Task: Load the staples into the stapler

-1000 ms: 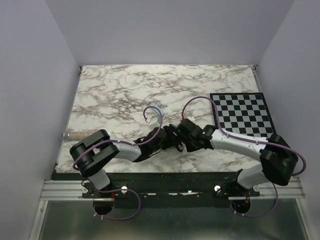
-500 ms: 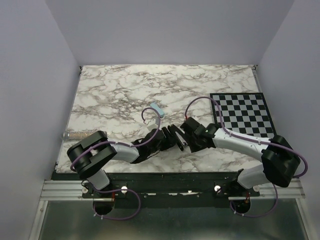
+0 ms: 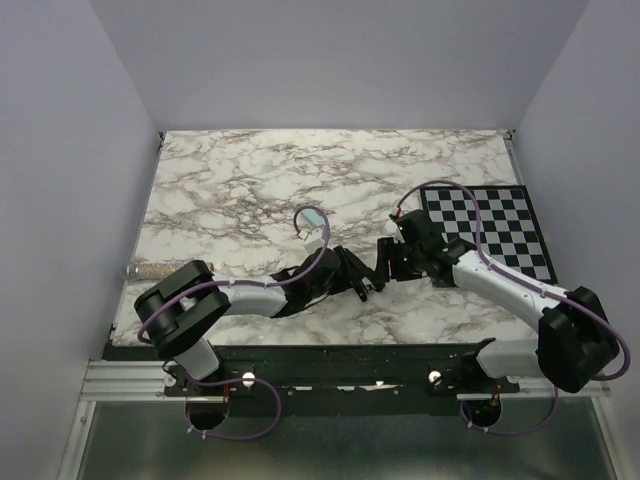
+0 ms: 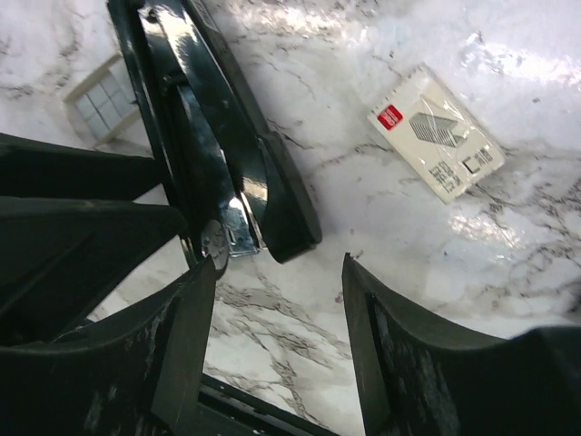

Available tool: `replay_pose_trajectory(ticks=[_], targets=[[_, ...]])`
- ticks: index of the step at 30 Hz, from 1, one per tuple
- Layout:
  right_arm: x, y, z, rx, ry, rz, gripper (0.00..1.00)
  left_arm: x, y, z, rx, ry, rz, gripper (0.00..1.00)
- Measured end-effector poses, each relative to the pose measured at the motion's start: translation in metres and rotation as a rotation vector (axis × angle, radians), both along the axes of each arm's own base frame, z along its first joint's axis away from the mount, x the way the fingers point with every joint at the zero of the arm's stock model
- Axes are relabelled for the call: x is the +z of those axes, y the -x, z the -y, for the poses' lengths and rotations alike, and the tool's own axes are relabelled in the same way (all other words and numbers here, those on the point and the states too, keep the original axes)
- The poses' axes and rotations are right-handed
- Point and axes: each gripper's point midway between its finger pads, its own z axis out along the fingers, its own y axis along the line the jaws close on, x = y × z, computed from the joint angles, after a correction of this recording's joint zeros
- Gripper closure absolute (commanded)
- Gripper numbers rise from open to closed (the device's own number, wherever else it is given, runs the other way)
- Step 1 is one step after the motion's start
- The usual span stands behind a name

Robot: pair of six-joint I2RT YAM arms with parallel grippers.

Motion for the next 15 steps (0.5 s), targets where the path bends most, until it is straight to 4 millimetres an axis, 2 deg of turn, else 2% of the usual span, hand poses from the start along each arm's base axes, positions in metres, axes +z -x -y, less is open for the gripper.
replay_pose_trajectory(ticks=[5,10,11,14,15], targets=[[0.001,-0.009,-0.008,0.011,-0.067,0.006,0.36,-0.004,-0.002,0.004,0.002,-0.053,-0.012,0.55],[-0.009,-0.008,-0.008,0.016,-0.121,-0.030,0.38,-0.018,-0.001,0.000,0.010,-0.101,-0.041,0.77],[-0.010,-0.007,-0.008,0.015,-0.129,-0.038,0.38,-0.017,-0.002,0.002,0.008,-0.099,-0.039,0.79],[-0.011,-0.008,-0.010,0.027,-0.167,-0.045,0.39,-0.015,-0.003,0.006,0.008,-0.094,-0.037,0.99],[-0.012,-0.008,-0.011,0.031,-0.182,-0.045,0.39,-0.014,-0.004,0.006,0.008,-0.091,-0.035,1.00]])
